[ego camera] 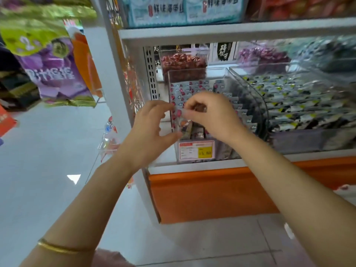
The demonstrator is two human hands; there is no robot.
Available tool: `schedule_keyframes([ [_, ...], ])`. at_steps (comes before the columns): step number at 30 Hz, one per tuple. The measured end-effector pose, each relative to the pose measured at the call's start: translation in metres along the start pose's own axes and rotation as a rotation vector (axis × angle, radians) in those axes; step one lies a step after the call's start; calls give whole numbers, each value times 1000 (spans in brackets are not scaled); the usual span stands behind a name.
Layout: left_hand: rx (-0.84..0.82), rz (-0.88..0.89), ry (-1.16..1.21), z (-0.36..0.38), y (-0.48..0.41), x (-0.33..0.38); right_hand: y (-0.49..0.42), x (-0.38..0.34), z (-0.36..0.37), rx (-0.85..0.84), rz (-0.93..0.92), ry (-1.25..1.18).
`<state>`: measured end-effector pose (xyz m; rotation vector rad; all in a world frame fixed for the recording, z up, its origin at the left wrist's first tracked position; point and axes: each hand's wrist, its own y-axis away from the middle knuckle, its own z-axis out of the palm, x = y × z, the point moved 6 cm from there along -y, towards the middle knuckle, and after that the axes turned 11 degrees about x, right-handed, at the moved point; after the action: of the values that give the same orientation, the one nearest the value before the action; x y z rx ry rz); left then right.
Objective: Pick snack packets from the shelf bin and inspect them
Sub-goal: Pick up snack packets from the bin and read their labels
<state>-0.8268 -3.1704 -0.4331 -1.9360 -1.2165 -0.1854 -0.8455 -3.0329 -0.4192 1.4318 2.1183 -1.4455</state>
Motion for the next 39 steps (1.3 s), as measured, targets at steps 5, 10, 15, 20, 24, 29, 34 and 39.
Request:
schedule_keyframes([
  [5, 28, -51, 88, 7, -3, 7, 14, -4, -52, 250, 110, -356],
  [10, -54, -63, 227, 11, 4, 19, 38, 19, -58, 212, 341, -634],
  [15, -94, -324, 478, 6, 22, 5, 59, 36, -39, 33, 463, -756],
  [20, -31, -540, 710, 4, 33, -10, 67, 47, -34, 34, 566, -777],
  [24, 21, -733, 970, 6, 41, -19, 72, 47, -24, -21, 691, -929],
  [29, 112, -876, 1010, 7, 50, -35, 74, 45, -13, -81, 774, -1048],
  [34, 121, -908, 1034, 12, 51, -37, 75, 47, -13, -71, 761, -1062],
  [39, 79, -830, 1016, 12, 48, -29, 73, 54, -25, 32, 669, -920],
])
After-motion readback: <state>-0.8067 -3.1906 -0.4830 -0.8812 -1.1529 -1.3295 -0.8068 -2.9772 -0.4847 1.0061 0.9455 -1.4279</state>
